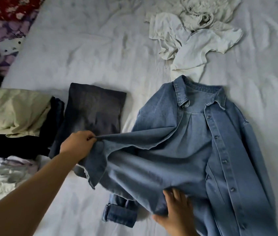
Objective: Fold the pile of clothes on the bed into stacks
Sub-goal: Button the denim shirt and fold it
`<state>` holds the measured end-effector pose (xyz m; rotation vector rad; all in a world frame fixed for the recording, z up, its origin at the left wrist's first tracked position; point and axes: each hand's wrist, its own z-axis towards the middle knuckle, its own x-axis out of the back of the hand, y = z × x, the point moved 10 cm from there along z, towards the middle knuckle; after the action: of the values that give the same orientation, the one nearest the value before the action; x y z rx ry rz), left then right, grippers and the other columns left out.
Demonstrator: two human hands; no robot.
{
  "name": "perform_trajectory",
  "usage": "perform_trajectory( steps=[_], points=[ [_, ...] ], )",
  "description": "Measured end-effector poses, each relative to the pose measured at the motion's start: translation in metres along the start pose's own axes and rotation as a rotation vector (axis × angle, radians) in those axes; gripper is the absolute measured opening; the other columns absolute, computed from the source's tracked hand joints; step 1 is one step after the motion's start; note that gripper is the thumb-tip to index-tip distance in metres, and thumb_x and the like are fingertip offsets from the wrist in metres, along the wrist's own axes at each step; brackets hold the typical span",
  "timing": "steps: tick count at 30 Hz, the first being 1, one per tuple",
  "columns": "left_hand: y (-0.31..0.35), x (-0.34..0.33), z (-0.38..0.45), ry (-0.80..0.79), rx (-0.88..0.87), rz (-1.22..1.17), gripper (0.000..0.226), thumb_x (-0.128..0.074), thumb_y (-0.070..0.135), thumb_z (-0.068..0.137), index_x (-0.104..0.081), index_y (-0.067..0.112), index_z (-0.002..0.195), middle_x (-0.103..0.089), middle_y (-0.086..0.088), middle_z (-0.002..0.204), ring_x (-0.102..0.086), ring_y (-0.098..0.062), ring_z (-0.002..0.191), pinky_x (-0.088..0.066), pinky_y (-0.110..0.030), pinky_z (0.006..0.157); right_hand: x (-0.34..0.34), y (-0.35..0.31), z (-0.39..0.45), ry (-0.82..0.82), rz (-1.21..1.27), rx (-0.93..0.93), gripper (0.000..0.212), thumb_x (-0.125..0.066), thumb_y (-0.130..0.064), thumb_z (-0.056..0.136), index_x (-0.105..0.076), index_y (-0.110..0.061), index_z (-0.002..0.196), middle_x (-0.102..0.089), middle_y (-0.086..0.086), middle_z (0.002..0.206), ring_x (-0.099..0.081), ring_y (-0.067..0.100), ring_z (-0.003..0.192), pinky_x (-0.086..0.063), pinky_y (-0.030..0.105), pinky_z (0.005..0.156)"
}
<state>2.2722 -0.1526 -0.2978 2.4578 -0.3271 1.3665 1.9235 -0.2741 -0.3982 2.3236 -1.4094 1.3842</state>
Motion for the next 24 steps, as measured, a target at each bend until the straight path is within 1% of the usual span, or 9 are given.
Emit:
perform_trajectory(
  steps=[2,4,6,9,13,16,18,21,24],
  points=[
    [-0.003,0.003,-0.004,0.109,-0.010,0.150,0.034,-0.057,0.032,0.086,-0.060,0.023,0.119,-0.058,-0.011,0.123,-0.052,-0.034,0.112,-0.042,-0.043,0.093,-0.014,0.000,-0.004,-0.067,-0.070,0.033,0.107,-0.063,-0.068,0.011,-0.049,-0.023,0.107,-0.056,0.008,0.104,-0.047,0.026,0.088,-0.044,0.044,0.071],
    [0.026,0.001,-0.025,0.273,-0.232,0.183,0.054,-0.053,0.050,0.078,-0.063,0.015,0.117,-0.060,-0.012,0.118,-0.054,-0.035,0.108,-0.043,-0.047,0.091,-0.021,0.000,-0.007,-0.089,-0.092,0.039,0.117,-0.075,-0.051,0.001,-0.048,-0.019,0.110,-0.049,0.010,0.109,-0.045,0.028,0.090,-0.037,0.042,0.073],
    [0.056,-0.026,-0.051,0.271,-0.433,0.193,0.069,-0.050,0.063,0.071,-0.064,0.015,0.118,-0.063,-0.009,0.116,-0.059,-0.032,0.104,-0.046,-0.047,0.090,-0.022,-0.002,-0.009,-0.044,-0.116,0.056,0.114,-0.081,-0.033,0.001,-0.048,-0.017,0.109,-0.048,0.012,0.111,-0.045,0.029,0.091,-0.034,0.042,0.072],
    [0.045,-0.067,-0.044,0.114,-0.279,0.176,0.063,-0.062,0.047,0.080,-0.051,0.017,0.134,-0.056,-0.008,0.132,-0.052,-0.032,0.119,-0.037,-0.045,0.103,-0.017,-0.003,-0.007,0.056,-0.171,0.073,0.099,-0.083,-0.020,0.004,-0.053,-0.017,0.099,-0.062,0.013,0.096,-0.048,0.029,0.085,-0.046,0.042,0.058],
    [0.052,-0.042,-0.032,0.184,-0.153,0.209,0.028,-0.039,0.026,0.098,-0.060,0.013,0.110,-0.067,-0.014,0.107,-0.060,-0.036,0.099,-0.042,-0.040,0.089,0.002,0.005,-0.010,0.135,-0.188,0.115,0.044,-0.083,-0.008,0.019,-0.058,-0.017,0.054,-0.056,0.003,0.052,-0.057,0.025,0.046,-0.046,0.027,0.040],
    [0.104,-0.040,-0.059,0.013,-0.300,0.272,0.029,-0.032,0.033,0.101,-0.046,0.023,0.124,-0.063,-0.014,0.113,-0.059,-0.036,0.103,-0.043,-0.038,0.083,0.008,0.011,-0.012,0.066,-0.196,0.106,0.016,-0.061,-0.024,0.042,-0.048,-0.016,0.040,-0.049,0.003,0.039,-0.052,0.019,0.034,-0.033,0.021,0.030],
    [0.140,-0.056,-0.101,-0.160,-0.463,0.265,0.030,-0.032,0.036,0.101,-0.046,0.026,0.125,-0.061,-0.013,0.117,-0.057,-0.033,0.107,-0.042,-0.037,0.086,0.020,0.007,-0.018,0.089,-0.256,0.150,0.011,-0.050,-0.025,0.046,-0.051,-0.016,0.040,-0.055,0.006,0.043,-0.057,0.017,0.040,-0.037,0.023,0.034],
    [0.178,-0.101,-0.166,-0.412,-0.681,0.116,0.037,-0.032,0.044,0.091,-0.055,0.023,0.111,-0.062,-0.011,0.113,-0.055,-0.031,0.106,-0.041,-0.035,0.085,0.016,0.023,-0.026,-0.108,-0.234,0.099,0.022,-0.054,-0.029,0.069,-0.068,-0.013,0.076,-0.071,0.006,0.088,-0.066,0.020,0.089,-0.047,0.022,0.070],
    [0.199,-0.142,-0.213,-0.659,-0.725,-0.072,0.041,-0.037,0.046,0.086,-0.056,0.015,0.105,-0.062,-0.015,0.108,-0.056,-0.032,0.102,-0.041,-0.034,0.084,0.011,0.042,-0.038,-0.194,-0.205,0.156,0.024,-0.068,-0.031,0.071,-0.068,-0.026,0.094,-0.069,-0.009,0.101,-0.063,0.008,0.099,-0.042,0.010,0.070]
  ],
)
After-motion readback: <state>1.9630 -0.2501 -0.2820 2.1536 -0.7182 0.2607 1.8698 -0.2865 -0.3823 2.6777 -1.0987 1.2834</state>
